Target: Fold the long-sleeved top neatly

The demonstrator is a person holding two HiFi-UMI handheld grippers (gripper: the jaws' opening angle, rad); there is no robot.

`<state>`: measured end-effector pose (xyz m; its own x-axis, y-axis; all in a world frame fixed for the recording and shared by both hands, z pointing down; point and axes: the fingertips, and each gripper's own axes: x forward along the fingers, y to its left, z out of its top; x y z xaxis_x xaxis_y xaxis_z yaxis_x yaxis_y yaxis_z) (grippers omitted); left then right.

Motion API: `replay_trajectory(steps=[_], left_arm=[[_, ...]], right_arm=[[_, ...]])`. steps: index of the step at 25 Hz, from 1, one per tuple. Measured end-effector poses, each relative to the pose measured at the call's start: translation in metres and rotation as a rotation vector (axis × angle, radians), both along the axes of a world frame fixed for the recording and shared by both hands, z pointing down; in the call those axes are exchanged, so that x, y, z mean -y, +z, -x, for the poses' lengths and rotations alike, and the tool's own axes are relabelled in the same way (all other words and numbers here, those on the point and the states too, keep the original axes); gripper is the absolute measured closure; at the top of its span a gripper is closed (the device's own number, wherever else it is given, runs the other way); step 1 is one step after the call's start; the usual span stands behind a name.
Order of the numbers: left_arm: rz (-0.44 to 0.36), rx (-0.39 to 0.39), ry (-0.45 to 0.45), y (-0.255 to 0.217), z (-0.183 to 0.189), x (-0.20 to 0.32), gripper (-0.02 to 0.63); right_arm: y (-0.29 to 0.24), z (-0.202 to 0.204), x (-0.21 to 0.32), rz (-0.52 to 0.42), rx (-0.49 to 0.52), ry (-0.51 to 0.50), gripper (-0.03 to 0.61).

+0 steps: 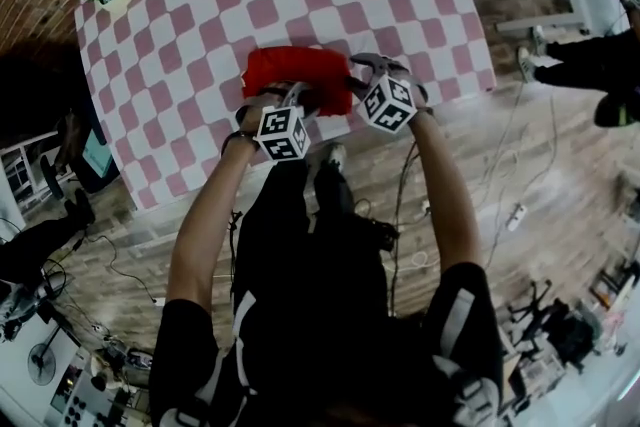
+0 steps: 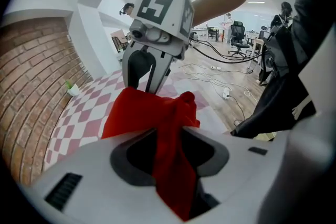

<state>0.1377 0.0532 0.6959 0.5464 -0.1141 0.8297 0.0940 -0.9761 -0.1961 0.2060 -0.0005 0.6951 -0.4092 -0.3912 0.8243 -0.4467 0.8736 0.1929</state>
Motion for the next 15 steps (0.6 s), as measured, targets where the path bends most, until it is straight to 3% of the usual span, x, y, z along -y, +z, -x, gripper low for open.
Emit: replay_trajectory(steps=[7, 10, 15], left_arm=[[0.004, 0.003, 0.002, 0.007, 0.0, -0.001, 0.471], [-0.004, 0.013, 0.017, 0.011, 0.0, -0.002, 0.471], [-0.003, 0.04, 0.043, 0.023, -0.002, -0.005, 0.471]], right_arm=[[0.008, 0.016, 0.024, -0.037, 0.028, -0.029, 0.436], [0.012, 0.016, 0.032, -0.004, 0.07, 0.002, 0.501], [0.016, 0.005, 0.054, 0.051, 0.125, 0.09, 0.522]])
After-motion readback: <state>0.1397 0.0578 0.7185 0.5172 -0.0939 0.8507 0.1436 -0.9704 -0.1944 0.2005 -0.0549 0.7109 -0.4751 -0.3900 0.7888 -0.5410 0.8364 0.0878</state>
